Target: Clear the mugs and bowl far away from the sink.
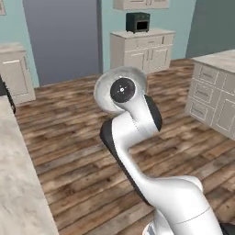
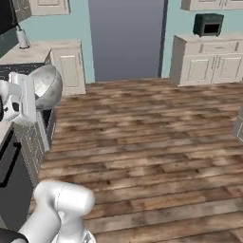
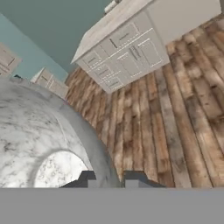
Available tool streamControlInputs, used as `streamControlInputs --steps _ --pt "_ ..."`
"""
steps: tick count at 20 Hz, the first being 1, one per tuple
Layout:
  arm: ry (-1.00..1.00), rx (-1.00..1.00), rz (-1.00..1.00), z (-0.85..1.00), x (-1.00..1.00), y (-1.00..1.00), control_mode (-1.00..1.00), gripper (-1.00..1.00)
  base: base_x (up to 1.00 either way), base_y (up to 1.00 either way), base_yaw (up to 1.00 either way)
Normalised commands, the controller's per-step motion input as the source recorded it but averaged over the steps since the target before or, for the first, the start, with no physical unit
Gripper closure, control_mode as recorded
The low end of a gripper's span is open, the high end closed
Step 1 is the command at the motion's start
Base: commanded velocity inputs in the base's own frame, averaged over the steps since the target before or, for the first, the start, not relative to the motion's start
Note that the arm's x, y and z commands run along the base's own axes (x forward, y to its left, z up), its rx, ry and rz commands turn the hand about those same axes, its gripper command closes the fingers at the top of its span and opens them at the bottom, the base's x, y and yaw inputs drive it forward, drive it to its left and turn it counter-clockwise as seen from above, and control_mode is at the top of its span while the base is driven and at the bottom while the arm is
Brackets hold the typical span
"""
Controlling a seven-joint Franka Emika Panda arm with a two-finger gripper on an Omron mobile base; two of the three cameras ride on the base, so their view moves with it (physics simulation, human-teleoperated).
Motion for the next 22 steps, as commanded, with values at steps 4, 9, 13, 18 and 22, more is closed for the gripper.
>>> streamControlInputs --steps 4,9,13,18,22 --pt "0.0 0.0 0.0 0.0 0.0 0.0 1.0 1.0 0.0 0.0 -1.0" --pt "0.0 0.0 0.0 0.0 0.0 0.0 1.0 1.0 0.0 0.0 -1.0" --pt "0.0 0.0 0.0 0.0 0.0 0.0 1.0 1.0 0.0 0.0 -1.0" --pt "0.0 0.0 0.0 0.0 0.0 0.0 1.0 1.0 0.7 0.21 -0.78" --pt "0.0 0.0 0.0 0.0 0.0 0.0 1.0 1.0 1.0 0.51 -0.38"
